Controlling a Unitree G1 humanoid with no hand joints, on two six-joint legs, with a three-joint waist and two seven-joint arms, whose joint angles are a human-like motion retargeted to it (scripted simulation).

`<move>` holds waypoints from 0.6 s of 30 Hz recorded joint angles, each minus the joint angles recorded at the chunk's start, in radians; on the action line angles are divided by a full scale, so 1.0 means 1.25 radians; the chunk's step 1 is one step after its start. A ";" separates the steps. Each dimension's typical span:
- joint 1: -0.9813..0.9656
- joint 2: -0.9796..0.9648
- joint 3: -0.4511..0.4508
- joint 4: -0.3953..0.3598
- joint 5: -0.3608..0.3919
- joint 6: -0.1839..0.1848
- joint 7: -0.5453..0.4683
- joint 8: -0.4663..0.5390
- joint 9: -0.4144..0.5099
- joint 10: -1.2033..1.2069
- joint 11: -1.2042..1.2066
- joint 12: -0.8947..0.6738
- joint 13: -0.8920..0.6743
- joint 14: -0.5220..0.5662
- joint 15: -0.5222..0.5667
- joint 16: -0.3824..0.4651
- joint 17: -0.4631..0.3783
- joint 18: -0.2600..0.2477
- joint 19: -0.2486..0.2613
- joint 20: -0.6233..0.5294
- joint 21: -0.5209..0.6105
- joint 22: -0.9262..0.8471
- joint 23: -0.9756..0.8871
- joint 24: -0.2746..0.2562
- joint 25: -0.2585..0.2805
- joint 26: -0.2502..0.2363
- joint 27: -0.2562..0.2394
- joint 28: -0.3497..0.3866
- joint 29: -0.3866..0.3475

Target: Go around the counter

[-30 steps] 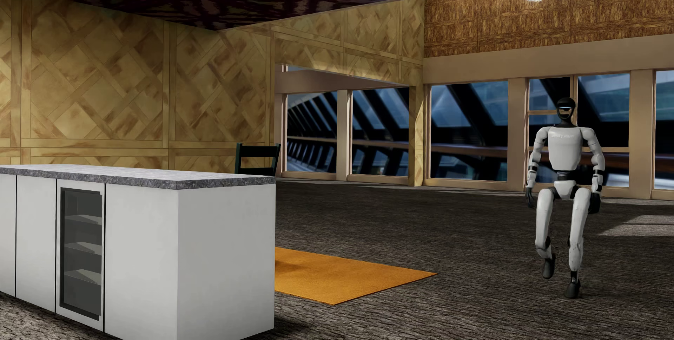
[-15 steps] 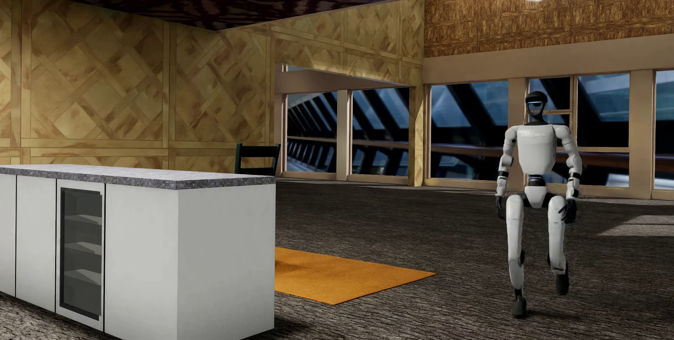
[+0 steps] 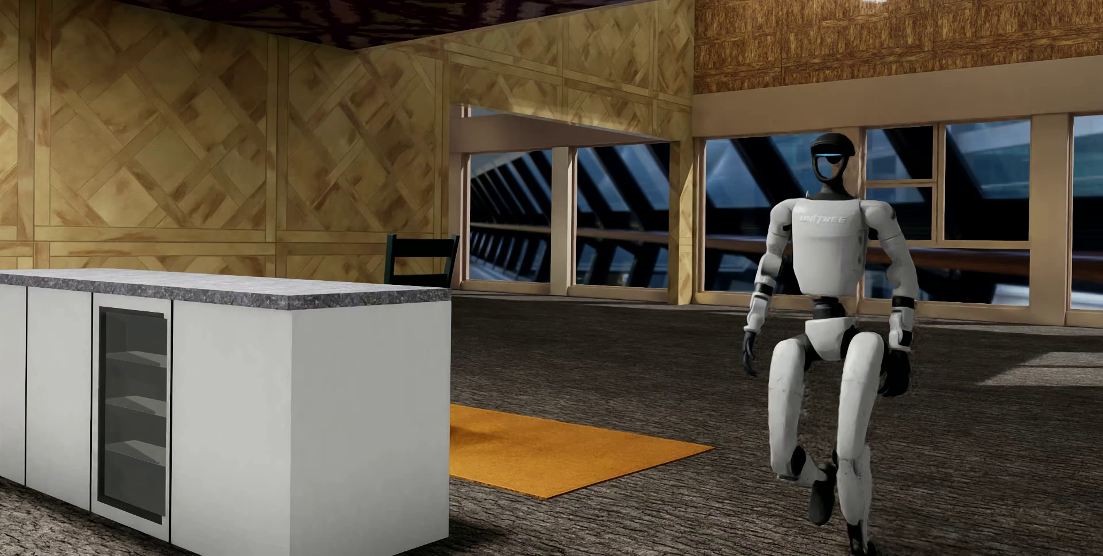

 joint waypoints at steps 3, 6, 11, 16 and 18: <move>0.271 -0.175 -0.147 0.038 0.041 0.034 0.000 0.000 0.009 -0.143 -0.241 -0.032 0.063 -0.204 -0.027 0.032 -0.017 0.000 0.000 0.044 0.011 -0.133 0.049 0.000 0.000 0.000 0.000 0.000 0.000; 0.428 -0.257 -0.228 0.063 0.013 0.035 0.000 0.000 -0.024 -0.154 -0.676 -0.094 0.104 -0.382 0.049 0.050 -0.031 0.000 0.000 0.097 0.015 -0.238 0.106 0.000 0.000 0.000 0.000 0.000 0.000; 0.439 -0.337 -0.201 0.147 0.071 0.040 0.000 0.000 -0.027 0.149 -0.482 -0.085 0.113 -0.054 -0.037 0.016 -0.027 0.000 0.000 0.158 0.024 -0.188 0.199 0.000 0.000 0.000 0.000 0.000 0.000; -0.007 0.018 -0.022 0.123 0.193 -0.019 0.000 0.000 0.002 0.678 -0.615 0.007 0.025 -0.010 -0.012 0.013 -0.004 0.000 0.000 0.021 0.026 0.013 -0.001 0.000 0.000 0.000 0.000 0.000 0.000; -0.130 0.162 0.078 0.107 0.169 -0.034 0.000 0.000 -0.002 0.398 -0.710 0.064 -0.008 0.121 0.046 0.008 0.003 0.000 0.000 -0.010 0.011 0.019 -0.088 0.000 0.000 0.000 0.000 0.000 0.000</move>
